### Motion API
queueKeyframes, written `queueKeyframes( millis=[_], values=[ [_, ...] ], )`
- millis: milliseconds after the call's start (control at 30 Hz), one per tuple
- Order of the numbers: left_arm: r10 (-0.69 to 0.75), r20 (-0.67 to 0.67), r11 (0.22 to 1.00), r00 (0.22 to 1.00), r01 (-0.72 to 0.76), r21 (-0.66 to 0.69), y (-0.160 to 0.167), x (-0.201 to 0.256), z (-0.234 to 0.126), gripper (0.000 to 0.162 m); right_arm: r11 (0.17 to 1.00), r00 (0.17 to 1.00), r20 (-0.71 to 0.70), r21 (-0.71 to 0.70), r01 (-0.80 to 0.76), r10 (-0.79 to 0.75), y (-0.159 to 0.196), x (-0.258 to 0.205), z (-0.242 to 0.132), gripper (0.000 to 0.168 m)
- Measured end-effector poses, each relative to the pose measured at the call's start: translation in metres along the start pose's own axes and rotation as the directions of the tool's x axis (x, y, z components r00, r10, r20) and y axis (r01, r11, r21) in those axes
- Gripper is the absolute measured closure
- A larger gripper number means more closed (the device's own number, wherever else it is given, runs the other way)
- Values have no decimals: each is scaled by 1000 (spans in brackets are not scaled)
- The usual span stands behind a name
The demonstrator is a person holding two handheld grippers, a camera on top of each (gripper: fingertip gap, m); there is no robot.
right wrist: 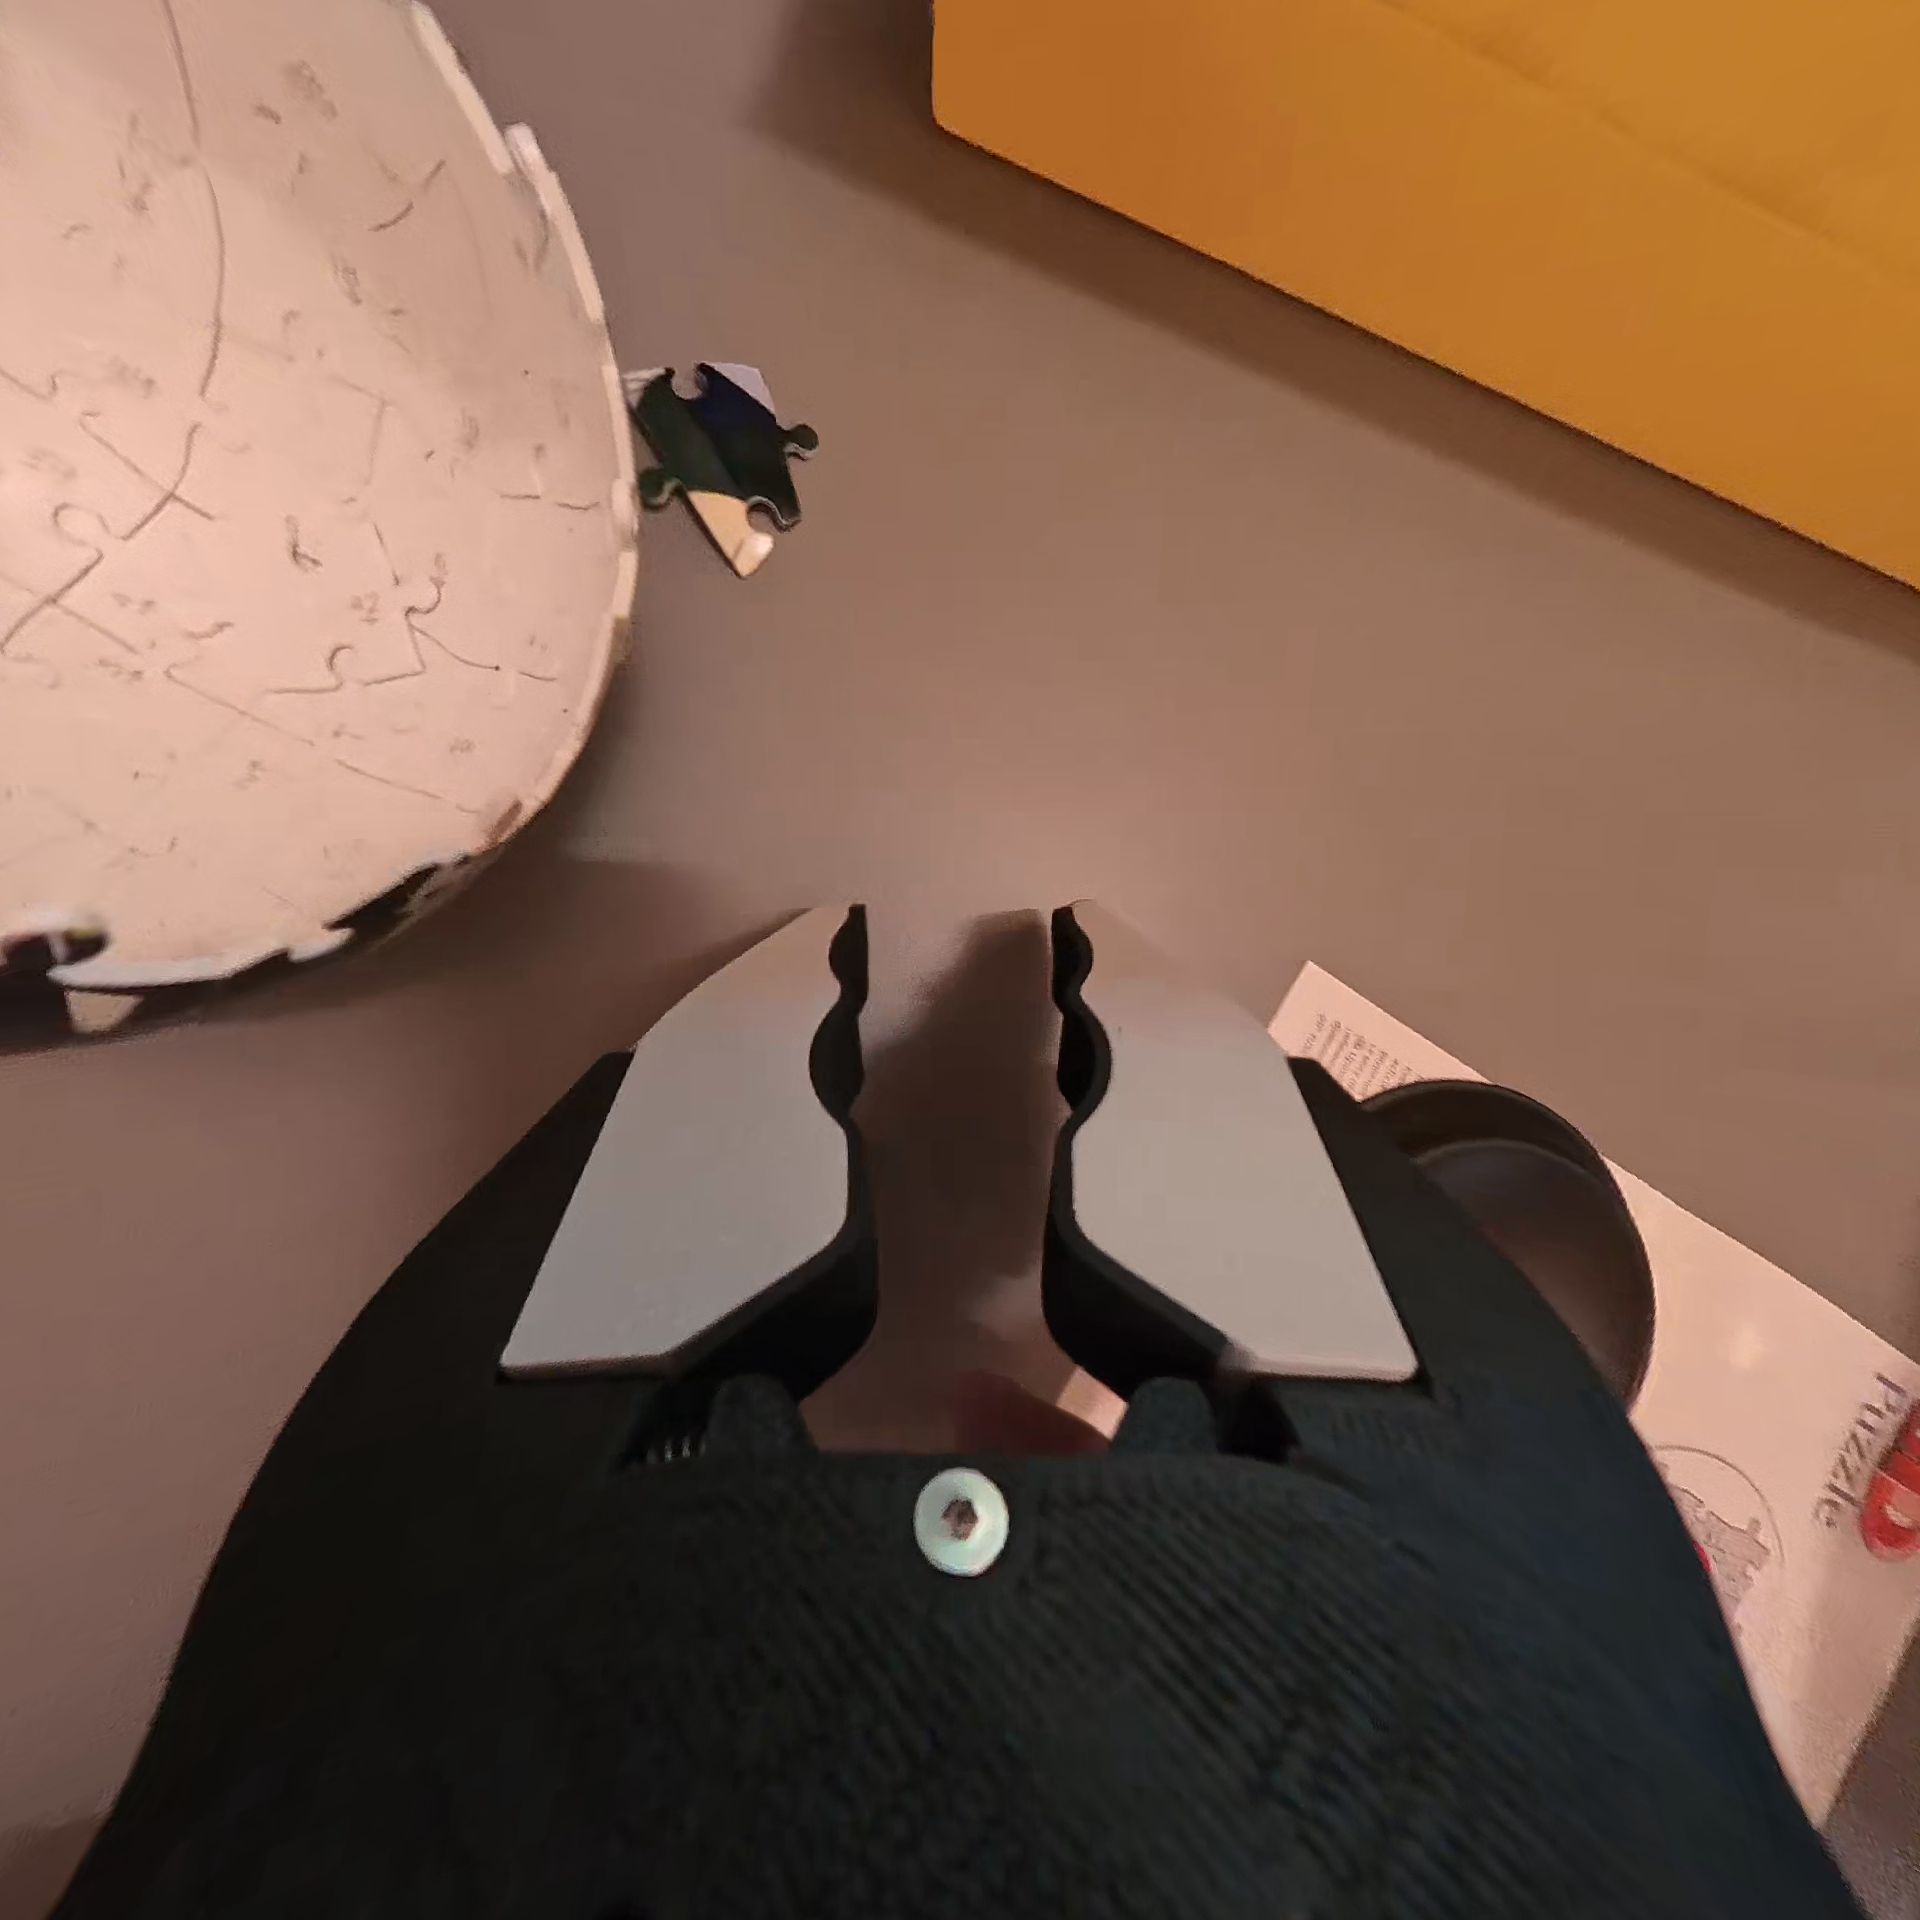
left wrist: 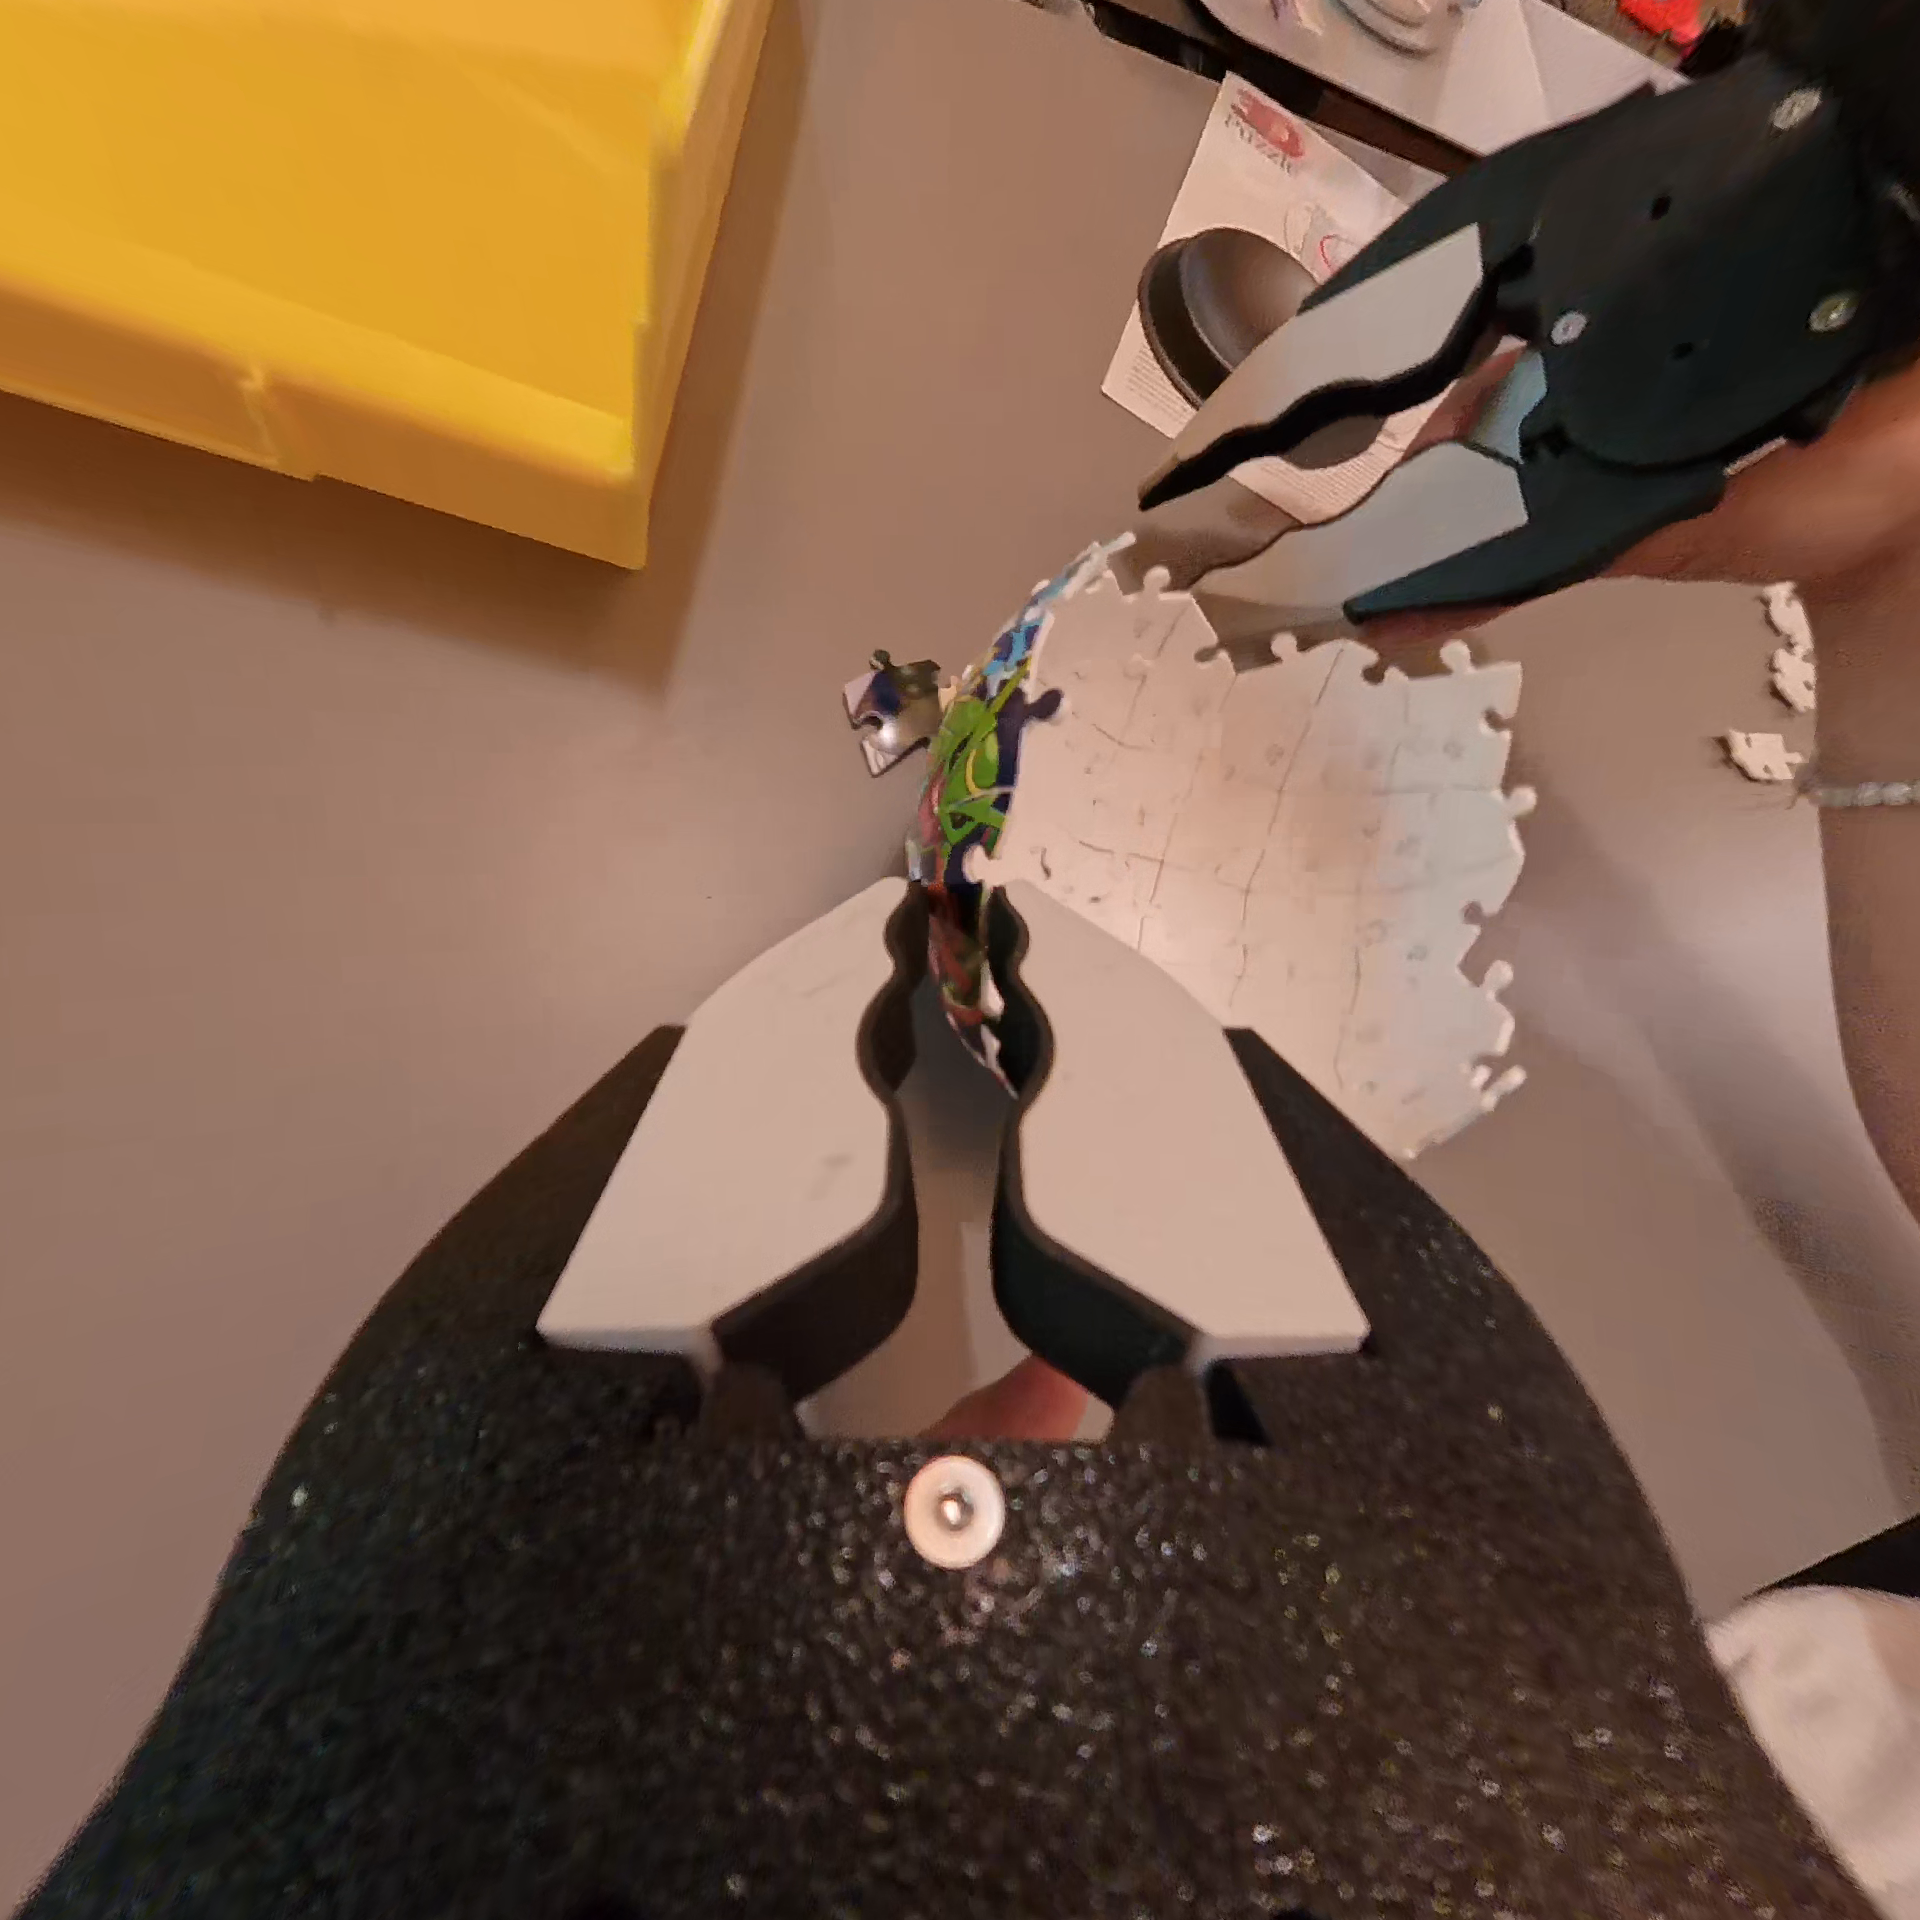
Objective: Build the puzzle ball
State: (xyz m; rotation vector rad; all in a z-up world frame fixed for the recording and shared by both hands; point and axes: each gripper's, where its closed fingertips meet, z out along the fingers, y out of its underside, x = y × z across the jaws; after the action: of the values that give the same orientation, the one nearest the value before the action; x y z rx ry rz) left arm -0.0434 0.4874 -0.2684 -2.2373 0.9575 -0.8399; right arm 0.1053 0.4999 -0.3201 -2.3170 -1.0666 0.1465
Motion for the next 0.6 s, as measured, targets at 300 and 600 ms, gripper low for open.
queueKeyframes(
  millis=[300,600],
  values=[
    [29,115,998,993,-36,57,-10,-26,-14,152,983,977,108,41,180,-183,-6,-30,2,106],
    [28,178,996,984,-42,78,-8,-53,-15,157,947,944,126,152,284,-304,-31,-50,17,107]
  ],
)
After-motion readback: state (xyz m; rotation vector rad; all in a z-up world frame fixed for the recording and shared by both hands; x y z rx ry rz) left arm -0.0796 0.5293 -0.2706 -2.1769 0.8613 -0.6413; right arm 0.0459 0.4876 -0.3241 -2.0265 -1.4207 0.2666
